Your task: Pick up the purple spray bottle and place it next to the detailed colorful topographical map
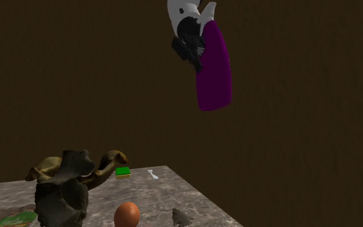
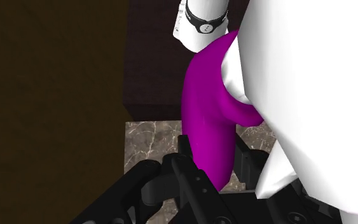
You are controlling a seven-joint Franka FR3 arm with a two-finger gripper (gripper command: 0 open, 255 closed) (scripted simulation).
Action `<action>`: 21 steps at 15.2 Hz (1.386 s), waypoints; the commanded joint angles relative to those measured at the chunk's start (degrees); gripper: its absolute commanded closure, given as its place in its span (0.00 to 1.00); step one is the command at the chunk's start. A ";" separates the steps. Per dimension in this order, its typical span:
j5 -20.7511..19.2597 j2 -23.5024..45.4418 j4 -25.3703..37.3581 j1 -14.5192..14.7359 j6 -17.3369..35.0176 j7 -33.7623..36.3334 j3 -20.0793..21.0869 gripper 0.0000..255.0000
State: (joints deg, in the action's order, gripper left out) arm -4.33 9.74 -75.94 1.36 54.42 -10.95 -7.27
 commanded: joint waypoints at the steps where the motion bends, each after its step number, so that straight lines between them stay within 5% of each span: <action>1: 0.69 -0.28 0.45 0.81 -0.86 1.59 0.56 1.00; 11: 8.14 -1.42 -0.87 8.31 -0.74 17.54 6.10 1.00; 21: 15.07 3.75 5.82 15.84 -0.60 33.26 11.45 1.00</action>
State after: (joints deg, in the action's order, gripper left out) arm 9.92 12.52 -71.37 16.23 53.82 20.27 3.54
